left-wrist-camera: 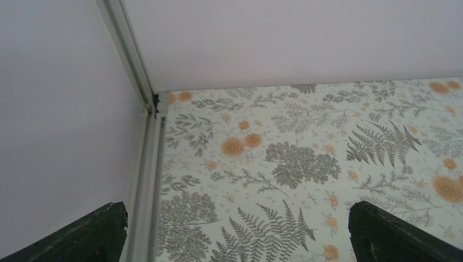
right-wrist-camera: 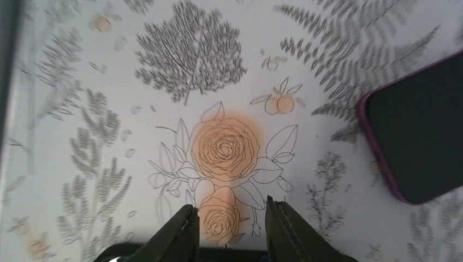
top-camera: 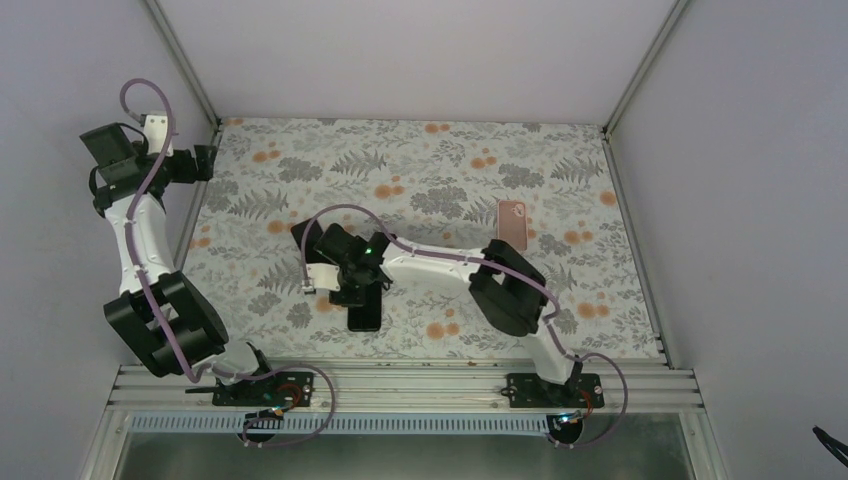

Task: Take the phone out of the phone case
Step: Adjust the phone at the center of the board.

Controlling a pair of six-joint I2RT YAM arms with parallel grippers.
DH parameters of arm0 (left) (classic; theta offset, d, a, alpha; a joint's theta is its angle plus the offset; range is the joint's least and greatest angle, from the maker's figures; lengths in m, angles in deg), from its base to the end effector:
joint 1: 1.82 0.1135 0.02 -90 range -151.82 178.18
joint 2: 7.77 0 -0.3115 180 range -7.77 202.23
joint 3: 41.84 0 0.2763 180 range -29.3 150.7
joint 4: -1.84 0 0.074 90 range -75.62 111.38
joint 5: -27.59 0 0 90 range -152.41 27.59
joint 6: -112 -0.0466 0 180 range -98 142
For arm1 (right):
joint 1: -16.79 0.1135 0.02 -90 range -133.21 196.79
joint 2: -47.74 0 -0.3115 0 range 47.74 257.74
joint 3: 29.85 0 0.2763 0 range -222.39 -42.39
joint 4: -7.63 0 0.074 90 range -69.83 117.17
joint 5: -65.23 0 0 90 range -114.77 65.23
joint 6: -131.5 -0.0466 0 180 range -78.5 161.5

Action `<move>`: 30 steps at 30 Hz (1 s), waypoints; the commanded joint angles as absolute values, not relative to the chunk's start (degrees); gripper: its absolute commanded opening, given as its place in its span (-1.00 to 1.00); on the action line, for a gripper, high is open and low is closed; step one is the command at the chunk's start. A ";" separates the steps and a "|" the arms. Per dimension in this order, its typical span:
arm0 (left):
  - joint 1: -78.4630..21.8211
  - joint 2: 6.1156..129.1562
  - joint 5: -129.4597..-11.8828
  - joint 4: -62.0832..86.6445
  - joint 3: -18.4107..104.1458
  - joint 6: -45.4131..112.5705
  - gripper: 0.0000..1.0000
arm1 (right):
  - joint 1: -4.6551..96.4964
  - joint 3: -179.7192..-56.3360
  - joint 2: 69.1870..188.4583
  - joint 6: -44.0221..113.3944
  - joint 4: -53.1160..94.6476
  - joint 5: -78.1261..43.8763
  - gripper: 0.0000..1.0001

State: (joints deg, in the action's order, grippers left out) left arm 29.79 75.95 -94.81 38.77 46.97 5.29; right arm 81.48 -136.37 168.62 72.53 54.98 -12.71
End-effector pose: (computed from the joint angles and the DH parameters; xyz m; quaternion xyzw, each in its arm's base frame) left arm 0.3175 0.1661 0.3878 0.0256 0.8497 -0.0314 0.5256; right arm 0.2068 0.4600 0.2070 -0.7323 0.6280 0.1679 0.2031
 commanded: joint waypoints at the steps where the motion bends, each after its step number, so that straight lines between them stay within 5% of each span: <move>1: 29.96 74.34 -98.27 36.33 44.61 4.69 1.00 | 80.22 -137.62 173.60 70.84 54.48 -15.61 -0.34; 12: 29.98 76.18 -101.88 37.50 43.70 1.96 1.00 | 71.04 -131.98 171.79 69.86 54.98 -18.61 -0.35; 26: 30.01 76.80 -103.79 38.11 41.70 -0.01 1.00 | 67.15 -109.09 148.34 74.49 62.59 -7.45 -0.28; 28: 30.02 76.59 -103.98 38.33 41.82 0.24 1.00 | 67.70 -108.58 146.33 73.22 61.87 -9.03 -0.18; 30: 29.97 75.89 -104.19 38.47 41.59 0.01 1.00 | 67.76 -108.07 143.93 74.61 61.74 -8.89 0.37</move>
State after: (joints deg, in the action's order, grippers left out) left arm 29.84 76.22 -102.00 38.63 42.03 0.77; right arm 66.99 -109.07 148.45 73.12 62.08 -11.03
